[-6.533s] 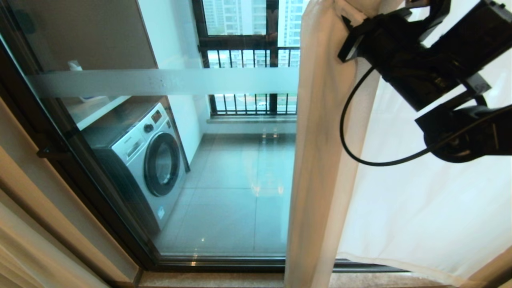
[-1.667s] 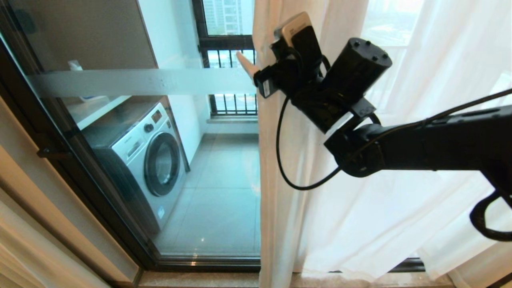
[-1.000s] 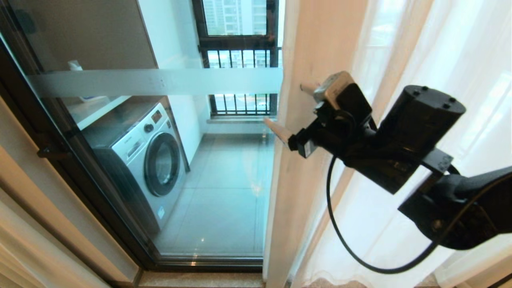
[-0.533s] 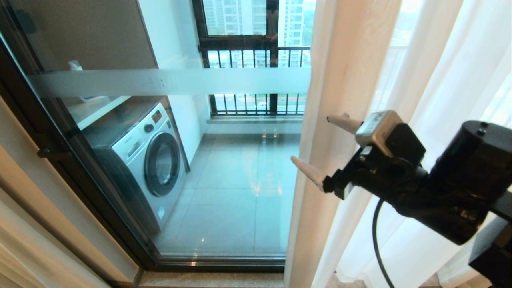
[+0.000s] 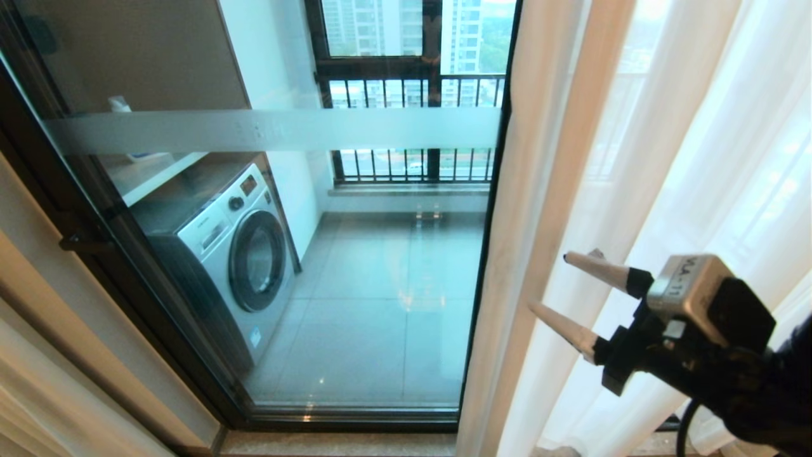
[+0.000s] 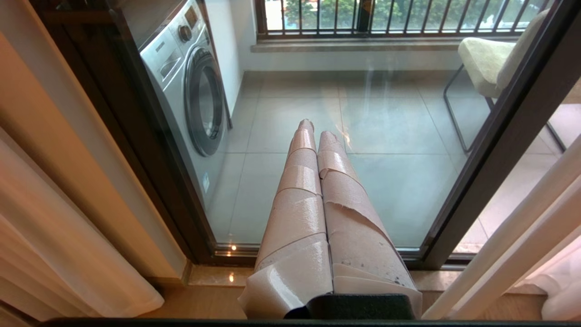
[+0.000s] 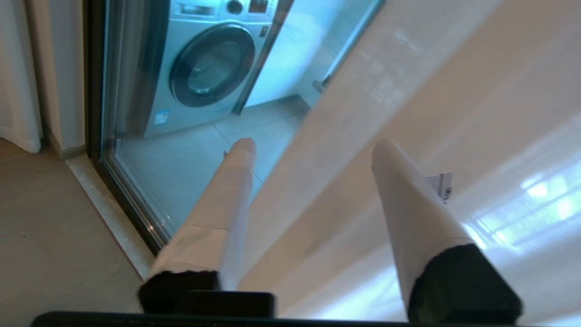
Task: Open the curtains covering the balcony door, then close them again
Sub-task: Close the inner curtains on both sides
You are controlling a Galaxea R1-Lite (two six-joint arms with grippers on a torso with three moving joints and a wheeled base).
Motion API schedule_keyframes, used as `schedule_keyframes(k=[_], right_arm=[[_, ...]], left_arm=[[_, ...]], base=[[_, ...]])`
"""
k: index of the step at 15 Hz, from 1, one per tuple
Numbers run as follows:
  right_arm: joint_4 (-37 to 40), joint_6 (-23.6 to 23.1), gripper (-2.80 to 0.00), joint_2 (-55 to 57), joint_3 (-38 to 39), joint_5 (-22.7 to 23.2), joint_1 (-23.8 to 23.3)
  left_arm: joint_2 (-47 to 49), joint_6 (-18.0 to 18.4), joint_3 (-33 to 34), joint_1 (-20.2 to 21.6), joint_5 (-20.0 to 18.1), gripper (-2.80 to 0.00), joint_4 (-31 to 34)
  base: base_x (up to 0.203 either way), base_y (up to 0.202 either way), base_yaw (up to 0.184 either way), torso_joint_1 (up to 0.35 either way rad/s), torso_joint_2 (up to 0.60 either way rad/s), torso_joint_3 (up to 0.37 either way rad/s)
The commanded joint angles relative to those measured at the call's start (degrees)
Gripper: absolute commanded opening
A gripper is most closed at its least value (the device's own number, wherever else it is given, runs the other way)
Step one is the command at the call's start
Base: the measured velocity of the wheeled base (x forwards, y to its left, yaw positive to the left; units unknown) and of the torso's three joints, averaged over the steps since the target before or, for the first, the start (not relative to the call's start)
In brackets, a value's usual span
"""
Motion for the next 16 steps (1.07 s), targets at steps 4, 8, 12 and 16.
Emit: schedule_keyframes(k=[4, 8, 12, 16], right_arm=[[-0.1, 1.9, -2.8, -7.6, 9.1, -3.2, -0.3], [1.7, 5.1, -2.8, -12.5, 17.8, -3.4, -3.2], [7.9, 11.3, -2.8, -15.4, 19.0, -3.4, -11.9], [18.9, 14.8, -2.8, -22.6, 19.0, -3.0, -23.6]], left_arm=[[0.1, -0.1, 0.0, 0.0, -0.1, -2.8, 0.0], [0.0, -0.1, 0.0, 0.0, 0.0, -2.8, 0.0], [0.1, -0.1, 0.0, 0.0, 0.0, -2.8, 0.0], [0.1, -0.1, 0.0, 0.0, 0.0, -2.8, 0.0]], base=[[0.0, 0.0, 0.0, 0.0, 0.0, 0.0], [0.0, 0.0, 0.0, 0.0, 0.0, 0.0], [0.0, 0.0, 0.0, 0.0, 0.0, 0.0], [0.0, 0.0, 0.0, 0.0, 0.0, 0.0]])
